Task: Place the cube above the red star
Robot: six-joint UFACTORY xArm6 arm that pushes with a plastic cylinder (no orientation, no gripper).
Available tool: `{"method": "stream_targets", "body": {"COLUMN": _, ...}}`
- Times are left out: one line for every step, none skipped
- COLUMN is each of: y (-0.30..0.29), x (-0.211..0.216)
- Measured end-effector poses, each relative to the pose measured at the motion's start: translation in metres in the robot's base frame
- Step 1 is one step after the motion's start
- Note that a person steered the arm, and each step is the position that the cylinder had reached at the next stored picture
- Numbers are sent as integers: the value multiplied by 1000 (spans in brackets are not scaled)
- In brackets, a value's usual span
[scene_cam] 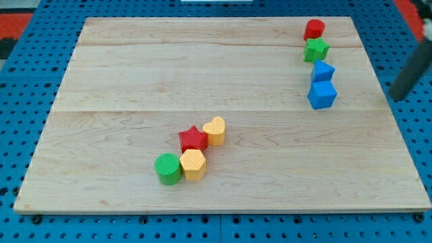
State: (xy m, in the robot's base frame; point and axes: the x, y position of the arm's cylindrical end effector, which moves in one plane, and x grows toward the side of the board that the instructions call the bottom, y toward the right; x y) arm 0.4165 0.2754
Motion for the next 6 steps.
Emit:
{"method": "stream_targets", "body": {"y": -139, "x": -6}}
{"method": "stream_targets", "body": {"y": -263, "x": -14}}
{"method": "stream_targets", "body": {"y": -257, "x": -28}}
{"method": "stream_targets", "body": {"y": -240, "x": -62}}
{"method": "stream_targets", "body": {"y": -279, "x": -31}}
{"method": "stream_targets", "body": {"y": -316, "x": 3}}
